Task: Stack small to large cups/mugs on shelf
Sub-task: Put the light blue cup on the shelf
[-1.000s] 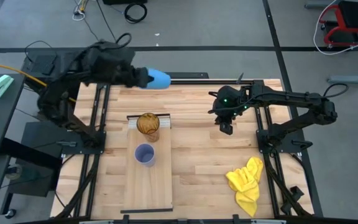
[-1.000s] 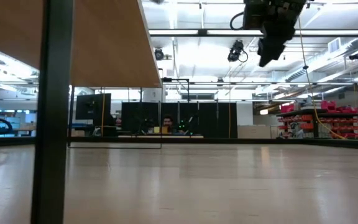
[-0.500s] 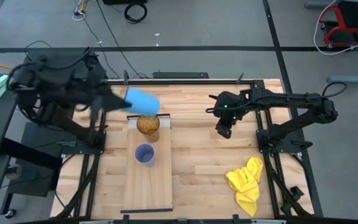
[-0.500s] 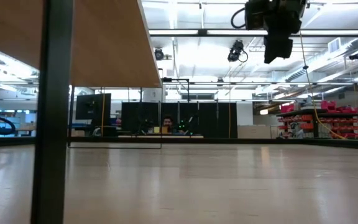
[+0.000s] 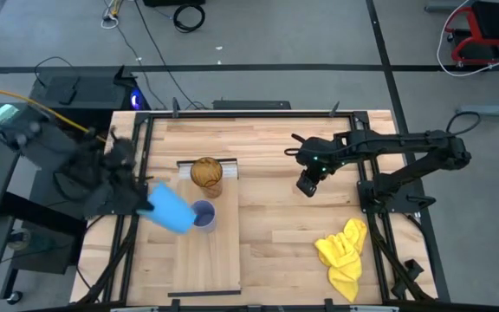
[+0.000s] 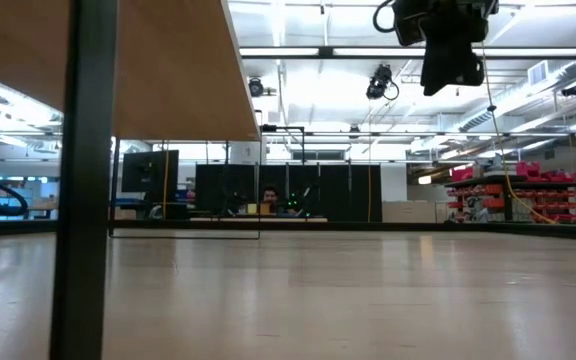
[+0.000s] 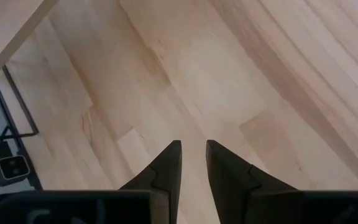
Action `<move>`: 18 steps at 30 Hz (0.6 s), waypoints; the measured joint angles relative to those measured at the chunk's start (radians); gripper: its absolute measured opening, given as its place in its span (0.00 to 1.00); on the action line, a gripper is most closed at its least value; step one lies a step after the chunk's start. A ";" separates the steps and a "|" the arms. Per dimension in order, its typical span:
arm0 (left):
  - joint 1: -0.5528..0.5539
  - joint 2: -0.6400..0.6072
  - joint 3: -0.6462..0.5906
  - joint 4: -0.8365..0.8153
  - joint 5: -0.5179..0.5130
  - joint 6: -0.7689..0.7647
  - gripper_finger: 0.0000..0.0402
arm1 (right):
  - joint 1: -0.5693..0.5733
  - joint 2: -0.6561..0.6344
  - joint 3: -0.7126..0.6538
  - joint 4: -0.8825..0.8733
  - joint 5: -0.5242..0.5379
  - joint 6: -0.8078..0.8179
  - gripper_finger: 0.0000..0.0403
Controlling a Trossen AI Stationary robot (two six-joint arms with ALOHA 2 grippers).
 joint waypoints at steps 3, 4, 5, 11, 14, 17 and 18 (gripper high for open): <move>-0.060 0.028 0.000 -0.065 -0.006 -0.140 0.03 | 0.021 0.000 0.000 0.000 0.018 0.006 0.20; -0.078 0.037 0.000 -0.084 -0.006 -0.180 0.03 | 0.027 0.000 0.000 0.000 0.021 0.010 0.20; -0.094 0.048 0.000 -0.108 -0.008 -0.219 0.03 | 0.033 0.000 0.000 0.000 0.024 0.017 0.20; -0.183 0.114 0.000 -0.210 -0.019 -0.425 0.03 | 0.053 0.000 0.000 0.000 0.063 0.026 0.20; -0.213 0.149 0.000 -0.206 -0.019 -0.473 0.03 | 0.053 0.000 0.000 0.001 0.067 0.028 0.20; -0.229 0.185 0.000 -0.208 -0.021 -0.521 0.03 | 0.053 0.000 0.000 0.004 0.072 0.025 0.20; -0.231 0.198 0.000 -0.208 -0.022 -0.525 0.03 | 0.053 0.000 0.000 0.004 0.076 0.025 0.20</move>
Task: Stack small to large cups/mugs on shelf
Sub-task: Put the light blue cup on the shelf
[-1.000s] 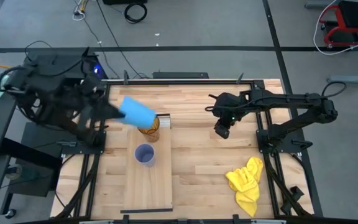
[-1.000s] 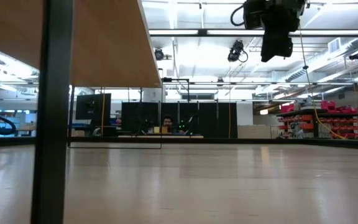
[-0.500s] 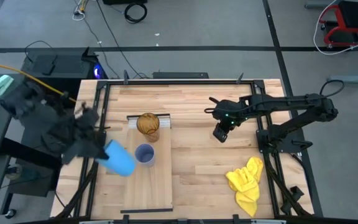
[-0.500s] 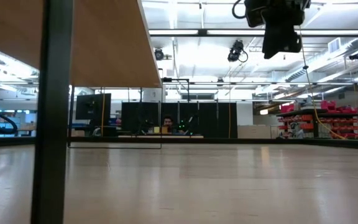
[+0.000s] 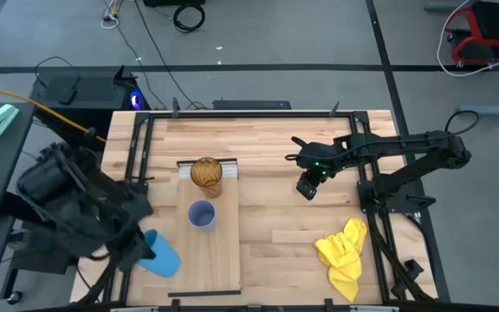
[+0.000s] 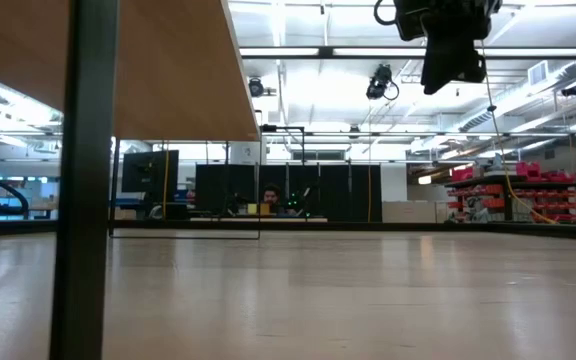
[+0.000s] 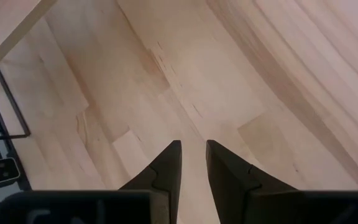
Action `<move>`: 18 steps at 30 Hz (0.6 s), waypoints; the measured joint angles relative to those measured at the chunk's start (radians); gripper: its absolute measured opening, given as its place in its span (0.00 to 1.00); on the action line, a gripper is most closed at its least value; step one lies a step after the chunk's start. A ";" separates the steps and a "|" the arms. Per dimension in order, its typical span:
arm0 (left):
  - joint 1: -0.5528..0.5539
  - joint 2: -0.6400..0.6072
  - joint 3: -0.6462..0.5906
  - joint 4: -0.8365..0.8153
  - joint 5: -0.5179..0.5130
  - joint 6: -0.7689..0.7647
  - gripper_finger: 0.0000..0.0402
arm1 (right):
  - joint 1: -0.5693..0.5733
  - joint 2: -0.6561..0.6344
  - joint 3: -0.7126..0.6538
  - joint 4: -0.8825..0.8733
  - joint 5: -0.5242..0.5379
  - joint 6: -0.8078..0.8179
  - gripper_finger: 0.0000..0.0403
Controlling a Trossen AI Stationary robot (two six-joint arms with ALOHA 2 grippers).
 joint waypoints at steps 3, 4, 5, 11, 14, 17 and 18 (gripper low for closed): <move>0.000 0.042 0.000 0.000 0.000 -0.042 0.03 | 0.000 0.000 0.000 0.000 0.009 -0.027 0.20; 0.001 0.056 0.000 0.000 0.000 -0.055 0.03 | 0.000 0.000 0.000 0.000 0.009 -0.040 0.20; 0.001 0.069 0.000 0.000 0.000 -0.069 0.03 | 0.000 0.000 0.000 0.000 0.009 -0.054 0.20; 0.040 0.155 0.000 0.000 -0.001 -0.118 0.03 | 0.000 0.000 0.000 0.000 0.009 -0.110 0.20; 0.070 0.198 0.000 0.000 -0.001 -0.120 0.03 | 0.000 0.000 0.000 0.000 0.011 -0.124 0.20; 0.097 0.246 0.000 0.000 0.016 -0.127 0.03 | 0.000 0.000 0.000 0.000 0.027 -0.138 0.20; 0.104 0.261 0.000 0.000 0.028 -0.128 0.03 | 0.000 0.000 0.000 0.000 0.036 -0.143 0.20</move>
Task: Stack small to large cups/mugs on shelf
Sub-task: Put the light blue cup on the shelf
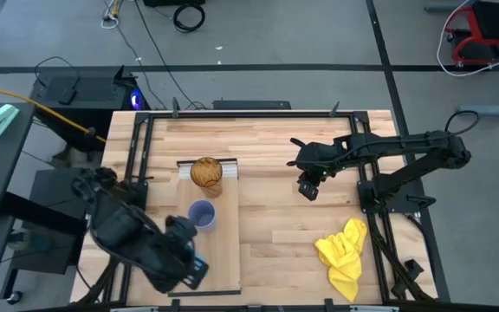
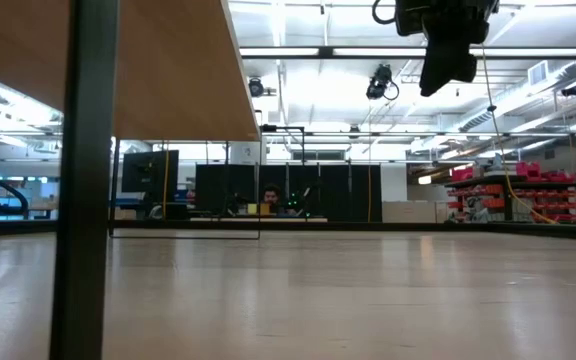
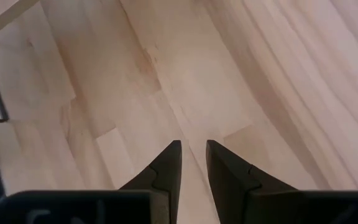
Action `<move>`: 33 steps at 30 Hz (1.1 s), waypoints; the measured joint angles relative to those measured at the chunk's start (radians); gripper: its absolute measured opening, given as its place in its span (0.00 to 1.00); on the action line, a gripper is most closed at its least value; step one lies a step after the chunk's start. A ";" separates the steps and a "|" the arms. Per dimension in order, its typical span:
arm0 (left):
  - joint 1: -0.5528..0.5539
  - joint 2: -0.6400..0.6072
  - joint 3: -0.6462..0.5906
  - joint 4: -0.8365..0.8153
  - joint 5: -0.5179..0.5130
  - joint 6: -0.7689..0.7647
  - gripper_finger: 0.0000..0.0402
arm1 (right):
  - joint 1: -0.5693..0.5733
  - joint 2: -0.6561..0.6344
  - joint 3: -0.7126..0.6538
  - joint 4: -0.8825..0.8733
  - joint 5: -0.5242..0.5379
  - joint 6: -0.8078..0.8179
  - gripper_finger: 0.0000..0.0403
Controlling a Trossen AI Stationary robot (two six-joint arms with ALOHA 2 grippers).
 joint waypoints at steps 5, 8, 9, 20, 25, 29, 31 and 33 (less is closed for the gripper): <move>0.020 0.048 0.000 0.000 0.010 -0.016 0.03 | 0.000 0.000 0.000 0.000 0.037 -0.045 0.20; 0.035 0.065 0.000 0.000 0.009 -0.018 0.03 | 0.000 0.000 0.000 0.000 0.051 -0.070 0.20; 0.041 0.071 0.000 0.000 0.010 -0.018 0.03 | 0.000 0.000 0.000 0.000 0.057 -0.076 0.20; 0.080 0.086 0.000 0.000 0.037 -0.012 0.03 | 0.000 0.000 0.000 0.044 0.086 -0.102 0.20; 0.089 0.087 -0.053 0.001 0.054 -0.011 0.03 | 0.000 0.000 0.000 0.069 0.086 -0.104 0.20; 0.089 0.086 -0.119 -0.001 0.093 0.005 0.03 | 0.000 0.000 0.000 0.071 0.086 -0.115 0.20; 0.089 0.084 -0.139 0.005 0.096 0.009 0.03 | 0.000 0.000 0.000 0.072 0.085 -0.122 0.20; 0.088 0.081 -0.143 0.001 0.089 0.009 0.03 | 0.000 0.000 0.000 0.072 0.085 -0.123 0.20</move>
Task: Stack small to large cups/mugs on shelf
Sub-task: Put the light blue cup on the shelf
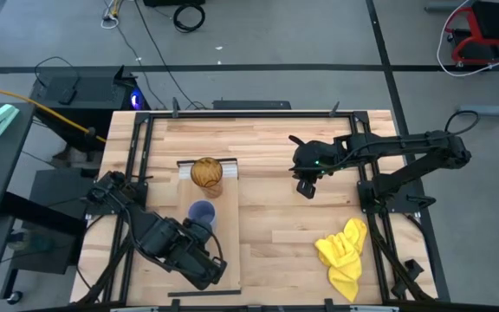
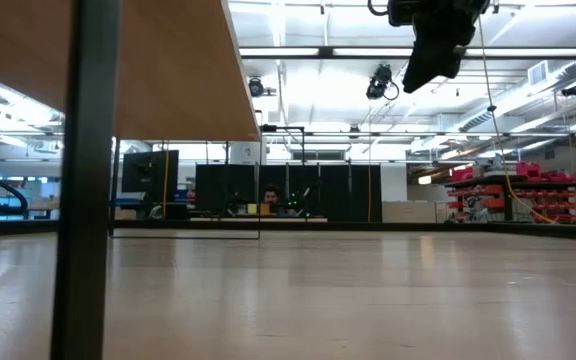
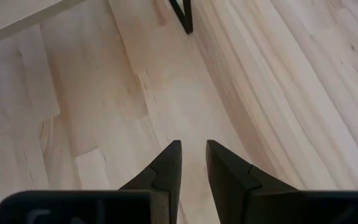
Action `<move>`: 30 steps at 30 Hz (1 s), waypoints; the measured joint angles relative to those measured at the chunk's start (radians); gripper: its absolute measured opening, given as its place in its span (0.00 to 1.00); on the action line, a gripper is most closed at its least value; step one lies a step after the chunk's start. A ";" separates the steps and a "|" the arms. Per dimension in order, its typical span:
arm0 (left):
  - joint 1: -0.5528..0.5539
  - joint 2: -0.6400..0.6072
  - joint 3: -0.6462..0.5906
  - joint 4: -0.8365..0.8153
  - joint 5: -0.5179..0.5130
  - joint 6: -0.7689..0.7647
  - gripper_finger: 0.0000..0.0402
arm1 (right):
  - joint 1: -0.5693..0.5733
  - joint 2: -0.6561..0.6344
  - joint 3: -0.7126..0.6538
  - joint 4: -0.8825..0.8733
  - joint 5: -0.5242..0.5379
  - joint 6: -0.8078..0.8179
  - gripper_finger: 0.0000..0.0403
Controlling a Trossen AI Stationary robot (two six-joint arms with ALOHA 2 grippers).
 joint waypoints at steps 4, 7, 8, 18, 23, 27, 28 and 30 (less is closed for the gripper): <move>0.002 0.001 0.000 -0.001 -0.018 -0.005 0.03 | 0.000 0.000 0.000 0.007 0.000 -0.004 0.20; 0.003 0.002 -0.001 0.000 -0.020 -0.005 0.03 | 0.000 0.000 0.000 0.012 0.000 -0.006 0.20; 0.003 0.002 0.002 -0.002 -0.022 -0.004 0.03 | 0.000 0.000 0.000 0.015 0.000 -0.007 0.20; 0.003 0.007 0.052 -0.002 -0.023 0.011 0.05 | 0.000 0.000 0.000 0.015 0.028 -0.002 0.20; 0.003 0.006 0.044 -0.002 -0.024 0.028 0.03 | 0.000 0.000 0.000 0.016 0.029 0.000 0.20; 0.003 0.006 0.044 -0.002 -0.035 0.033 0.06 | -0.001 0.000 0.000 0.017 0.037 0.001 0.20; 0.003 0.006 0.044 -0.002 -0.034 0.034 0.08 | -0.001 0.000 0.000 0.017 0.046 0.001 0.20; 0.003 0.006 0.044 -0.001 -0.035 0.036 0.09 | -0.001 0.000 0.000 0.017 0.058 0.001 0.20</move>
